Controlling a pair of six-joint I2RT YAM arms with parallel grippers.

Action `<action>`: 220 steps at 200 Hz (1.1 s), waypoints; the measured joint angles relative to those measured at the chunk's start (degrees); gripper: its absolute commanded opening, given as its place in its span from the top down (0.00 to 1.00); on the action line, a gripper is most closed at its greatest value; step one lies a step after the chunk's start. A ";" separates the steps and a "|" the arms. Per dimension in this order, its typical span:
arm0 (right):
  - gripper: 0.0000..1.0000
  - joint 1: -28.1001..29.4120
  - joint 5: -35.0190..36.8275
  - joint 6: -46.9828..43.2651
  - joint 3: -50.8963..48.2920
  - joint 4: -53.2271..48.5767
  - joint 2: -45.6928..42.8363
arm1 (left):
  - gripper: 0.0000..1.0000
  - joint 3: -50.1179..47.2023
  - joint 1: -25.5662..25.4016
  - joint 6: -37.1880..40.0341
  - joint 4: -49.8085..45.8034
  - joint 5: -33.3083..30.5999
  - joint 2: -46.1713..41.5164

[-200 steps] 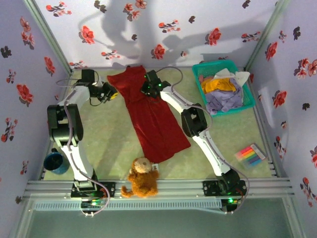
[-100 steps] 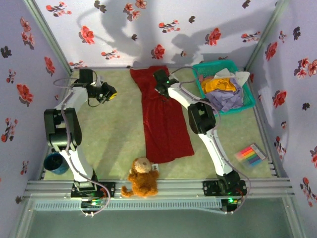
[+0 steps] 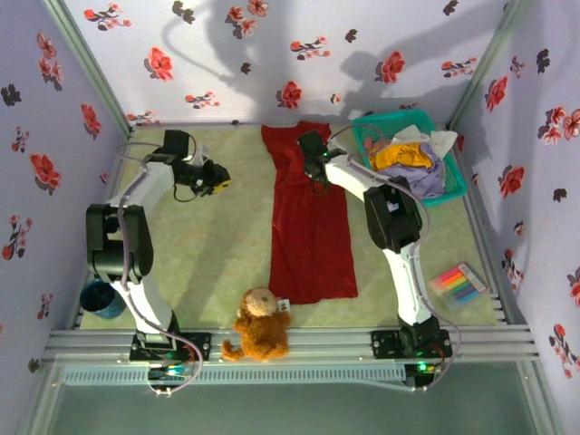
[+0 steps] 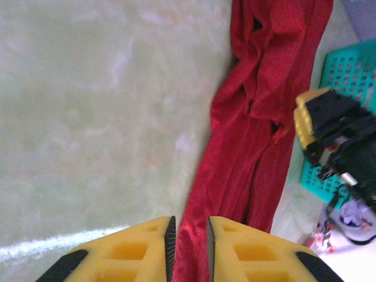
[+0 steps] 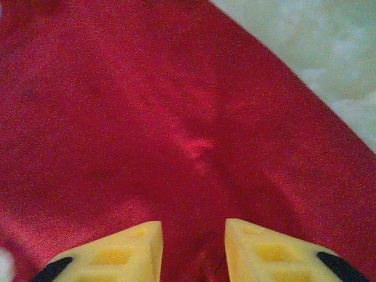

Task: Fold and stack the t-shirts

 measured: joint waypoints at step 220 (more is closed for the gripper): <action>0.42 6.01 -23.56 -8.94 -59.21 -22.45 -55.43 | 0.65 -15.58 -32.37 3.76 -13.33 -7.54 -5.40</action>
